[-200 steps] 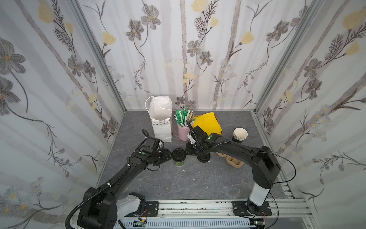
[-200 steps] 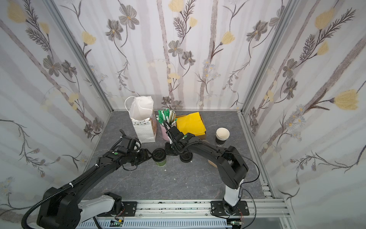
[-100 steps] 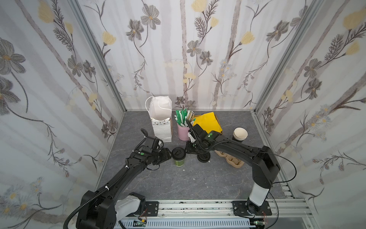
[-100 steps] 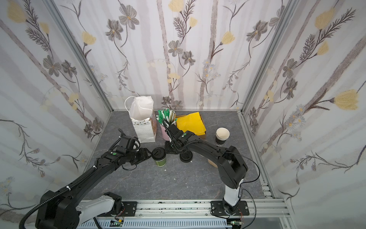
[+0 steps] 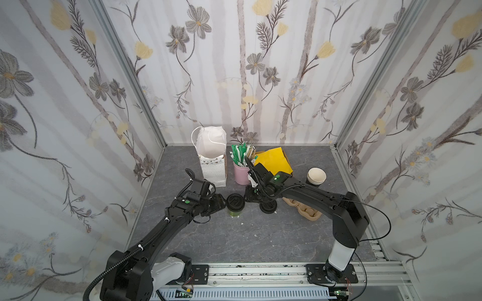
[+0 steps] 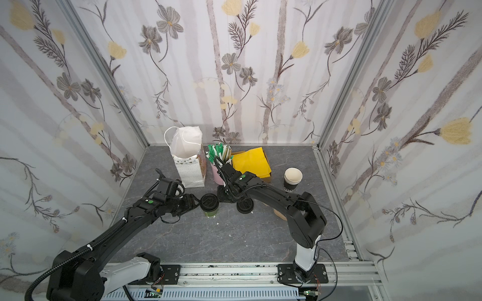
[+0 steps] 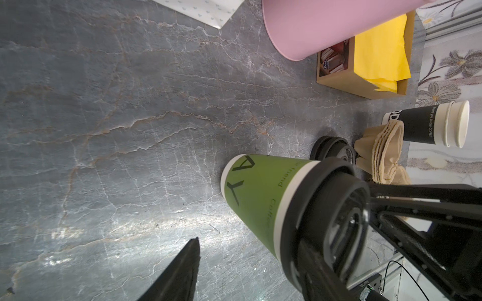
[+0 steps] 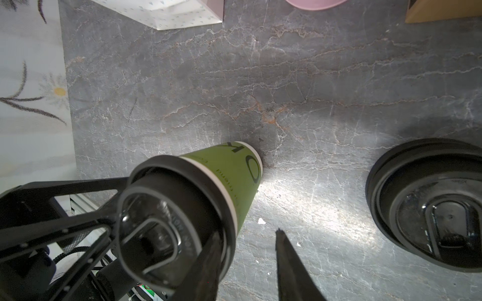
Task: Pack a coffee takeout order
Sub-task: Close the lid on the coffee cup.
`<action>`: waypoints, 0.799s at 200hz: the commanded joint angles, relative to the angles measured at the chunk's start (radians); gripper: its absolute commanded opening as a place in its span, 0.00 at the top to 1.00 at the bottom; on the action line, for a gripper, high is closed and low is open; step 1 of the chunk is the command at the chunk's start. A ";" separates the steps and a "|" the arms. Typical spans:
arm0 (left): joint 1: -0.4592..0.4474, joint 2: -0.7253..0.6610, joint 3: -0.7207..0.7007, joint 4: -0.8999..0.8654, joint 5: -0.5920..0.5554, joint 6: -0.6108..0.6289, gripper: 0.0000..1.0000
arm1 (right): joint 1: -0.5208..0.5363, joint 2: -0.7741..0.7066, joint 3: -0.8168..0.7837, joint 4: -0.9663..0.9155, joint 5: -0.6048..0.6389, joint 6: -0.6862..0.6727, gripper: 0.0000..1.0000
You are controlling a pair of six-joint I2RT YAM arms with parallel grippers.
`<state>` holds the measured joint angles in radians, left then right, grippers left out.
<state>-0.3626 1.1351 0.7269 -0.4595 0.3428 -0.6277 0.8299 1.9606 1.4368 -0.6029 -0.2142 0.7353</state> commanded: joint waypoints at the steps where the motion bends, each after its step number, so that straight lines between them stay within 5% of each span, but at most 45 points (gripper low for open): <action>1: 0.000 0.002 -0.012 0.016 0.006 0.008 0.37 | 0.001 0.003 0.000 0.041 -0.020 0.002 0.64; 91: 0.001 -0.077 0.021 0.017 -0.077 -0.018 0.37 | 0.013 -0.063 0.014 0.033 0.036 0.013 0.63; 160: 0.026 0.052 0.070 0.046 -0.103 0.023 0.38 | 0.073 -0.059 -0.042 0.085 0.008 0.065 0.70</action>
<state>-0.3439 1.1587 0.7780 -0.4473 0.2592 -0.6281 0.8986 1.8927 1.4109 -0.5800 -0.2012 0.7628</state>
